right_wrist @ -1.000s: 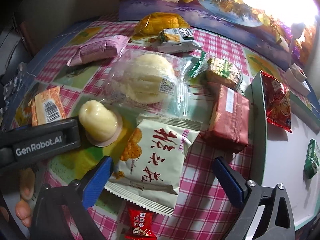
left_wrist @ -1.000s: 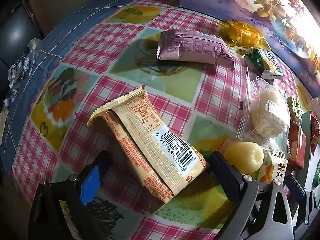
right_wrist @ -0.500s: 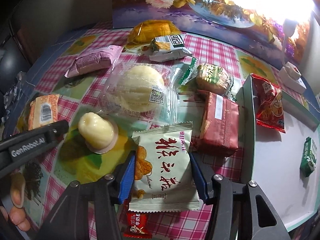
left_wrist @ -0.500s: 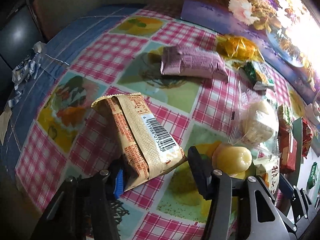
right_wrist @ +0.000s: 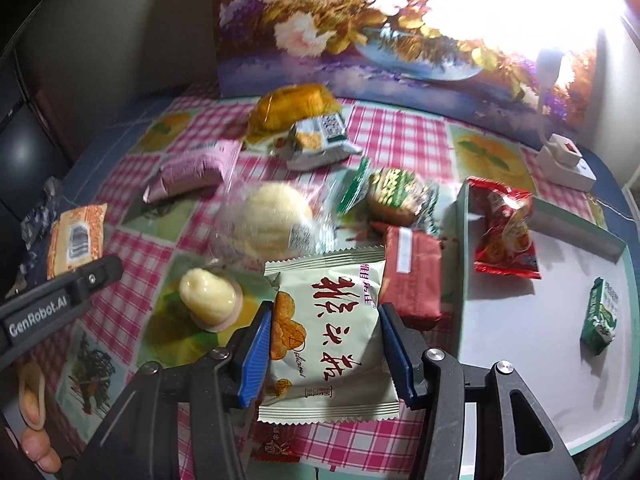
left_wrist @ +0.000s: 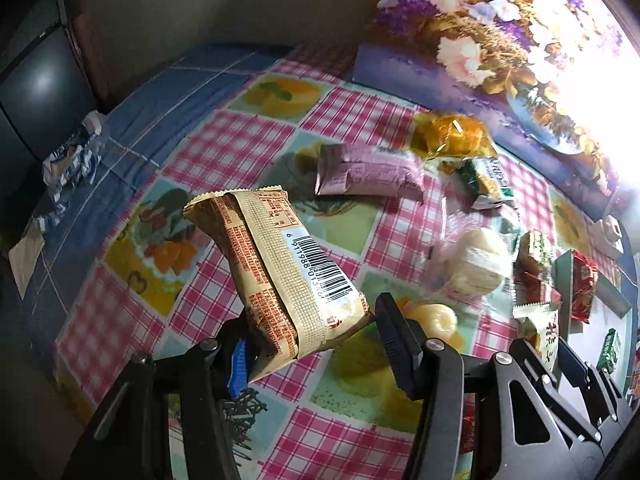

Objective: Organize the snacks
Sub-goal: 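Grasp the tan wafer packet with the left tool while the right tool grasps the cream pastry packet, then carry the wafer packet over the tray with the left tool while the right tool carries the pastry packet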

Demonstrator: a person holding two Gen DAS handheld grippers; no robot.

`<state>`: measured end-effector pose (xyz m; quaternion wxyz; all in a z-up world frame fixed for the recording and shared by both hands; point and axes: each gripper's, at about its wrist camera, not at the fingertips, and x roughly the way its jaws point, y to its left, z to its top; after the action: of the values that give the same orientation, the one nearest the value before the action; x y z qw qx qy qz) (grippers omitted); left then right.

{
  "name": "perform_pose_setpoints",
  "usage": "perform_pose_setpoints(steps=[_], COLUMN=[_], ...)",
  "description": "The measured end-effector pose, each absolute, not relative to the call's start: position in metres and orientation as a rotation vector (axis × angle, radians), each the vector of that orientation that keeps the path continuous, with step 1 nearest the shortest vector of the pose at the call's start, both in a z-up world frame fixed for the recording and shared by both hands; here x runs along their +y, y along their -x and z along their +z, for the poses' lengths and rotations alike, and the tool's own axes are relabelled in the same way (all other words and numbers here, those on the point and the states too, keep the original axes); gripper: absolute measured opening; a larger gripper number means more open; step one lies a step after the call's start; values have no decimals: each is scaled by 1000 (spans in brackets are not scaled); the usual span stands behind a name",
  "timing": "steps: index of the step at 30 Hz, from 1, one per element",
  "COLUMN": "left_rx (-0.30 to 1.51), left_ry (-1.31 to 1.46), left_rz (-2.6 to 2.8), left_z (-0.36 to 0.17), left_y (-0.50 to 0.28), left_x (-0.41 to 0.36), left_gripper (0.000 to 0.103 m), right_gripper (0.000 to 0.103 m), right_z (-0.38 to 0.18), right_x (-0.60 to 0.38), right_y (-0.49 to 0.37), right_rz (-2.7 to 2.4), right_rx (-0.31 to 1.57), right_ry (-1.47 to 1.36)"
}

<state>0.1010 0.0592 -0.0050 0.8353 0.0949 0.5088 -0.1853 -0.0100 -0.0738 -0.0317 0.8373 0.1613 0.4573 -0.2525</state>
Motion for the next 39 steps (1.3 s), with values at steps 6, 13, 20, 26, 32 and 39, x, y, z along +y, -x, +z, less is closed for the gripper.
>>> perform_pose_setpoints(steps=[6, 13, 20, 26, 32, 39], left_rx=[1039, 1006, 974, 969, 977, 977], left_ry=[-231, -277, -312, -351, -396, -446], left_rz=[-423, -474, -548, -596, -656, -713], left_z=[14, 33, 48, 46, 38, 30], left_y=[-87, -63, -34, -9, 19, 46], left_x=[44, 16, -21, -51, -84, -114], left_gripper=[58, 58, 58, 58, 58, 58], right_gripper=[55, 55, 55, 55, 55, 55], right_z=[-20, -7, 0, -3, 0, 5], right_x=[-89, -109, -146, -178, -197, -214], right_y=[22, 42, 74, 106, 133, 162], right_rz=[-545, -594, -733, -841, -908, -969], right_rx=[918, 873, 865, 872, 852, 820], right_ry=[-404, -465, -534, -606, -647, -693])
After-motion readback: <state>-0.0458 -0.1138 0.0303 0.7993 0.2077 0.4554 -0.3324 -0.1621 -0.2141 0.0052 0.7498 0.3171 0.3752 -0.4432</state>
